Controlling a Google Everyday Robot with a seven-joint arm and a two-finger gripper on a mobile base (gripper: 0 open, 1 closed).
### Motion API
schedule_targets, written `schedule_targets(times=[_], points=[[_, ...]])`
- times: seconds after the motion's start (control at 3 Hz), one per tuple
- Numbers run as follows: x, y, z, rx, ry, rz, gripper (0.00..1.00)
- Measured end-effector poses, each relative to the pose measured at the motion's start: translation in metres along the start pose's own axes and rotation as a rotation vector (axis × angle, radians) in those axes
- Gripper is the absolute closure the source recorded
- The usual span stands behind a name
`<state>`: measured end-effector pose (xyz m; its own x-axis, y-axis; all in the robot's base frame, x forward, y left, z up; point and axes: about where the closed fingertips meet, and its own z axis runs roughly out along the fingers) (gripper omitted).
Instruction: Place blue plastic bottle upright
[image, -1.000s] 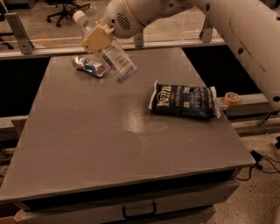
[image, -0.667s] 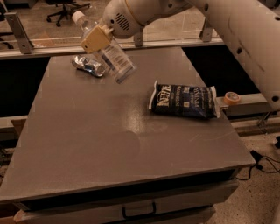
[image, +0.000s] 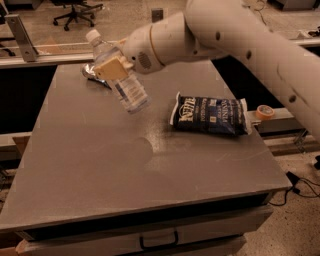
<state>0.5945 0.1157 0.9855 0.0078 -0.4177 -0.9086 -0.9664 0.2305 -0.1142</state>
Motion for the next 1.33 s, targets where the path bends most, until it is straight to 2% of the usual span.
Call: schedule_targets(times=[0.33, 0.67, 1.0, 1.33], points=[[0.029, -0.005, 0.001, 0.054, -0.169, 0.022, 1.0], [0.02, -0.036, 0.002, 0.162, -0.366, -0.005, 1.0], [-0.007, -0.028, 0.014, 0.176, -0.435, -0.069, 1.0], [-0.013, -0.02, 0.016, 0.156, -0.47, -0.067, 1.0]])
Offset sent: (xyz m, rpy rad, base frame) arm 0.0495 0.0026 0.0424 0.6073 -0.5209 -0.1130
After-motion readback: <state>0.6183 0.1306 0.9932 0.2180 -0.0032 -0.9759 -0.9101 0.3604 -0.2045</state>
